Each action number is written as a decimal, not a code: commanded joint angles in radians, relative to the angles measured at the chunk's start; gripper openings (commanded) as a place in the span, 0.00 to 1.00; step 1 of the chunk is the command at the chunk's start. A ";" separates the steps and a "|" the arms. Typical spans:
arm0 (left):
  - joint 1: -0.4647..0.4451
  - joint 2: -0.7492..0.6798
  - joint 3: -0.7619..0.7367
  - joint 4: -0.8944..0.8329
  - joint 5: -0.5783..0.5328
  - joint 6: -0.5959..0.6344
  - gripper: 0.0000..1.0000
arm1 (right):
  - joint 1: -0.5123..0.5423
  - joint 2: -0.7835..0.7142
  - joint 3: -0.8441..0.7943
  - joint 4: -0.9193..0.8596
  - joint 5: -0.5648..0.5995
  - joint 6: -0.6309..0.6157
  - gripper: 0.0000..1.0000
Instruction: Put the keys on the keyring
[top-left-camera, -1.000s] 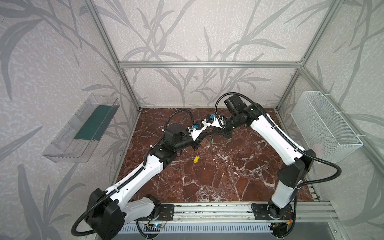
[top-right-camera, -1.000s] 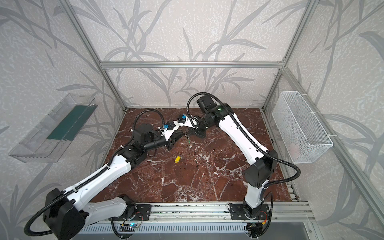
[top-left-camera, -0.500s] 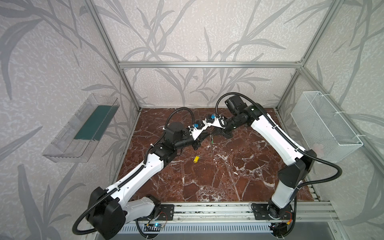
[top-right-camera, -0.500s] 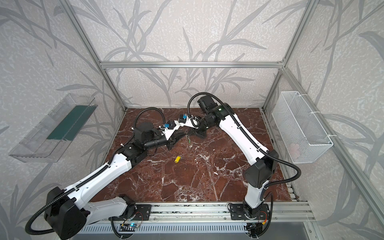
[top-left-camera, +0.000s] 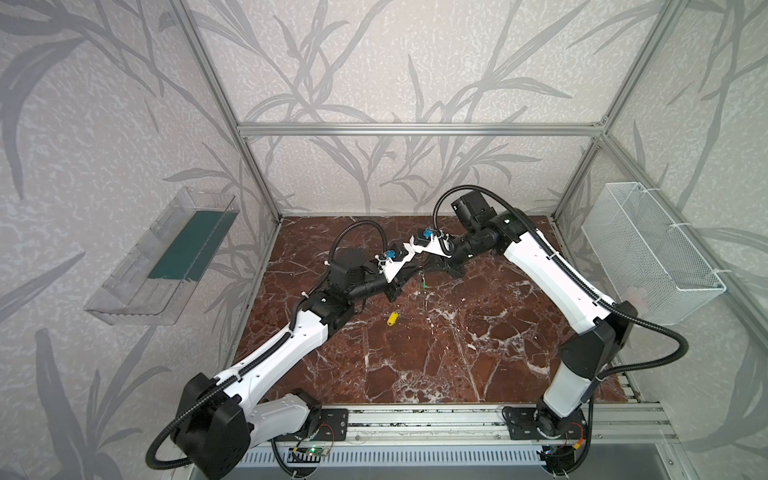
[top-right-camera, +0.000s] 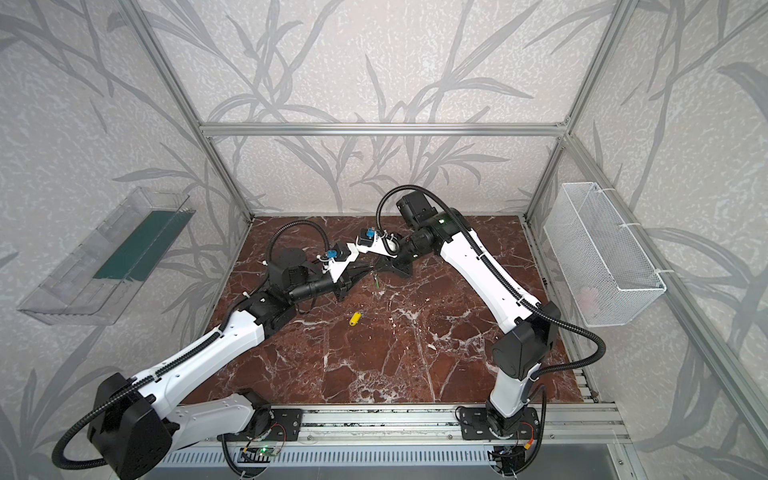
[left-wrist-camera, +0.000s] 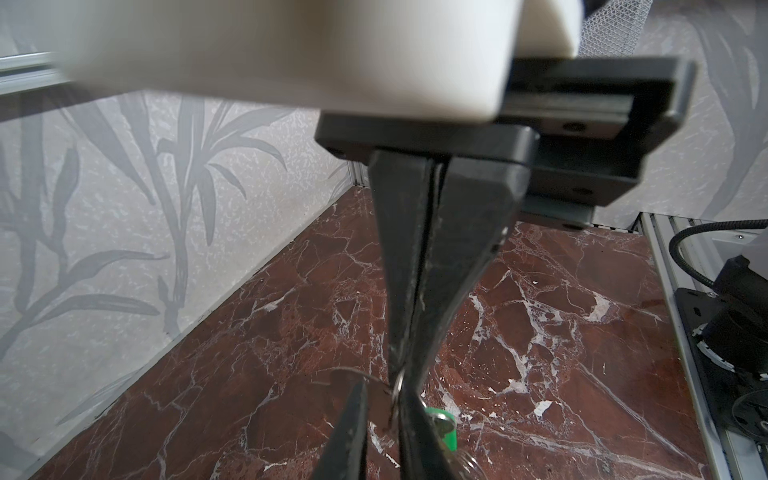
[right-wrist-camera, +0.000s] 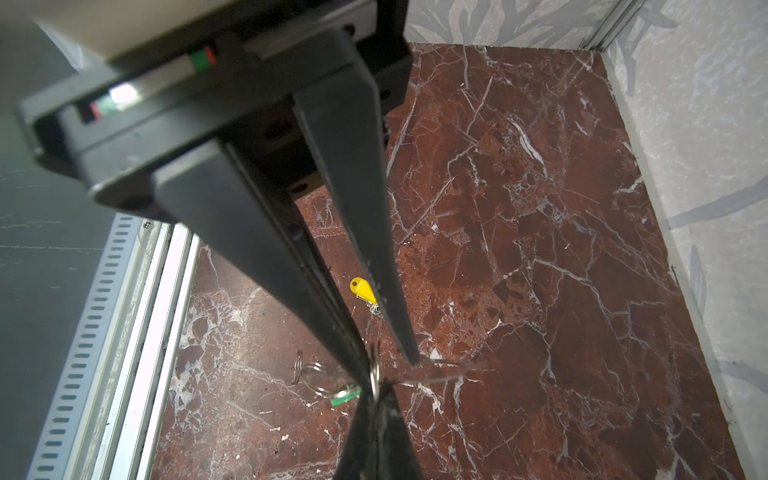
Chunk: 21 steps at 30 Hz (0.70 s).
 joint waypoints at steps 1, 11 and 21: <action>-0.004 -0.027 -0.062 0.062 -0.014 0.008 0.16 | 0.005 -0.049 -0.014 0.043 -0.071 0.005 0.00; -0.004 -0.050 -0.075 0.094 -0.012 0.009 0.15 | 0.003 -0.079 -0.031 0.051 -0.083 0.004 0.00; -0.003 -0.104 -0.047 -0.023 -0.029 0.039 0.15 | 0.003 -0.078 -0.039 0.049 -0.066 0.002 0.00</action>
